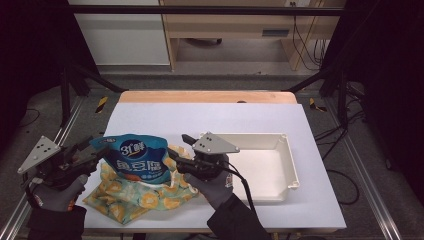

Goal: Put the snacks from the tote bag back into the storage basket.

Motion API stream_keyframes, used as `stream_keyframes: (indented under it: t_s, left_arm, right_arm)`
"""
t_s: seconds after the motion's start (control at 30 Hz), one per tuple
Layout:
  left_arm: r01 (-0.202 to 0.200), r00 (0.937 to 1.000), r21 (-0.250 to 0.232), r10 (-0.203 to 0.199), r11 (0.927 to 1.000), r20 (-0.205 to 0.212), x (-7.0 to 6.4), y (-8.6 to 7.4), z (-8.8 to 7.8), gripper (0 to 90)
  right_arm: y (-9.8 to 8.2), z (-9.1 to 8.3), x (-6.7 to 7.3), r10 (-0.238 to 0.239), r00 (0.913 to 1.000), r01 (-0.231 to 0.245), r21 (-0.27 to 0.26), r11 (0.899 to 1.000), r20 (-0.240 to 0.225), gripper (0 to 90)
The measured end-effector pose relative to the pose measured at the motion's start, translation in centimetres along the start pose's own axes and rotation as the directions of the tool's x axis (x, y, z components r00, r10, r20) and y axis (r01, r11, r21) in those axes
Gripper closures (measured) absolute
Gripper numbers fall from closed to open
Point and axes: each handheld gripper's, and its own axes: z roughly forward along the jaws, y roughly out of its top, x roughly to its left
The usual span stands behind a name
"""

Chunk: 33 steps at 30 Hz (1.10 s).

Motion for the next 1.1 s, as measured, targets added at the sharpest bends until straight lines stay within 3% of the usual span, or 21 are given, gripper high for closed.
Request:
stream_keyframes:
  t_s: [0.27, 0.7, 1.1]
  left_arm:
    - [-0.018, 0.9997, 0.016, 0.018, 0.9997, -0.017, -0.2, -0.3, 0.3, 42.6]
    - [0.005, 1.0000, 0.016, -0.005, 0.9999, -0.003, 0.2, -1.0, 0.3, 56.2]
    - [0.017, 0.9997, 0.028, -0.017, 0.9995, 0.018, 0.1, -1.2, 0.6, 70.9]
  right_arm:
    - [0.0, 0.7, 0.1, 0.006, 0.9998, -0.006, 0.013, 1.000, -0.018, 48.1]
    - [-0.4, 2.8, 0.8, 0.010, 0.9990, -0.008, 0.039, 0.999, -0.045, 56.6]
    - [-0.6, 3.6, 0.9, 0.014, 0.9986, -0.010, 0.058, 0.998, -0.052, 72.5]
